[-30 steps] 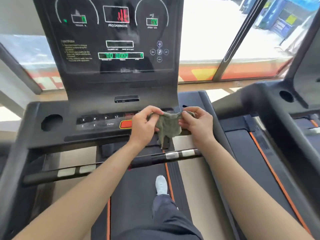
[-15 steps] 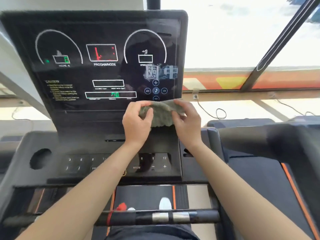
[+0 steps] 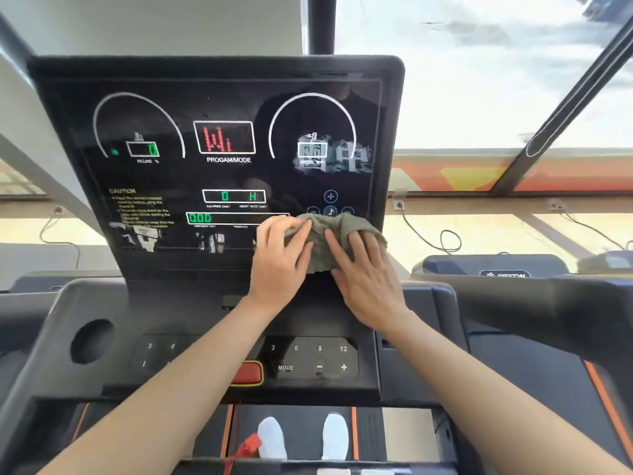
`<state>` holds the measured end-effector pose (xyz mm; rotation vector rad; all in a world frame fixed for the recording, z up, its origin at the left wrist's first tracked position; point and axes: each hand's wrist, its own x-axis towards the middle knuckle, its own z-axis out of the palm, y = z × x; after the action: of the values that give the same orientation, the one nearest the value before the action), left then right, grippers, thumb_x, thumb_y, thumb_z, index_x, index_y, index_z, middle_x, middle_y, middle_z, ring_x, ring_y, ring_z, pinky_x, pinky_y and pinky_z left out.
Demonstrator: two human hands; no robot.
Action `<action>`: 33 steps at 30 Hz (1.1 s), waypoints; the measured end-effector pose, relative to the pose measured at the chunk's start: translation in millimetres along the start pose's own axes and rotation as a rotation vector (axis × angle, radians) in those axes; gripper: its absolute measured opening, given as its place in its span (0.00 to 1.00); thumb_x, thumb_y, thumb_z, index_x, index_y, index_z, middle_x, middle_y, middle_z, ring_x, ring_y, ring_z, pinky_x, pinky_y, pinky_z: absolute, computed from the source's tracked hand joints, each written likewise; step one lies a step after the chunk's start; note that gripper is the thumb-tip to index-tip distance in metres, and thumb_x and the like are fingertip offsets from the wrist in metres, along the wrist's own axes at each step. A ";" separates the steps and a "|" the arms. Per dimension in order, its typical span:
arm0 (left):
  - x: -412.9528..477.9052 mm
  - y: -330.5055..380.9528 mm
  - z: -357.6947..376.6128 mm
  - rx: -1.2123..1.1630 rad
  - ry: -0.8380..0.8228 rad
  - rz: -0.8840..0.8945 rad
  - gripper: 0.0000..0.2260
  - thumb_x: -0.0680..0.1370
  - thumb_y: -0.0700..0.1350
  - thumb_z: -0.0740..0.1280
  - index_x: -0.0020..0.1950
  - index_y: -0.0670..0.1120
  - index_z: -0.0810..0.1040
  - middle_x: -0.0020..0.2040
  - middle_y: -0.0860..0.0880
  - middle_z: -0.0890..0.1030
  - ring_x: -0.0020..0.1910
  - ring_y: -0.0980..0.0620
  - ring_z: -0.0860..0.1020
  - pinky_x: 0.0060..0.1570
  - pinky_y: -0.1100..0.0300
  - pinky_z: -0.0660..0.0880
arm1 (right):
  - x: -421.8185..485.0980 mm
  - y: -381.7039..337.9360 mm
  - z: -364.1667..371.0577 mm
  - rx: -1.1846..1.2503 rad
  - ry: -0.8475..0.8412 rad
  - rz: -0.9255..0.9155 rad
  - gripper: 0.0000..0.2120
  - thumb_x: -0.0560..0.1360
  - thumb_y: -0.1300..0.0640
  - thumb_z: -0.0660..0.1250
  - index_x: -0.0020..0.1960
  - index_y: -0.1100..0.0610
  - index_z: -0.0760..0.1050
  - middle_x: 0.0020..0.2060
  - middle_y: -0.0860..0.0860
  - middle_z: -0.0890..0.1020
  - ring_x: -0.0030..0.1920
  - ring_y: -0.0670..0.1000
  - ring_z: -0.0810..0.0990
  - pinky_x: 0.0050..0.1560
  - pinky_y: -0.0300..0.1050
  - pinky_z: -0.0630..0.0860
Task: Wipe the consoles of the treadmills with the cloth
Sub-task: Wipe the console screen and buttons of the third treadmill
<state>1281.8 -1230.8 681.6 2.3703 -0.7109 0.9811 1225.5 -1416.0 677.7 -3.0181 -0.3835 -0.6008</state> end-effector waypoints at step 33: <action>88.8 -37.3 -25.1 0.191 -0.105 0.163 0.22 0.84 0.40 0.63 0.77 0.37 0.66 0.77 0.42 0.67 0.72 0.40 0.68 0.73 0.50 0.67 | 102.2 10.6 -61.7 -0.073 0.020 0.041 0.35 0.82 0.44 0.55 0.82 0.55 0.43 0.76 0.61 0.60 0.77 0.64 0.54 0.79 0.59 0.46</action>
<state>1346.5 -1212.6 754.9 2.5772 -0.8976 1.0387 1296.6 -1407.9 773.8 -3.0785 -0.3042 -0.6552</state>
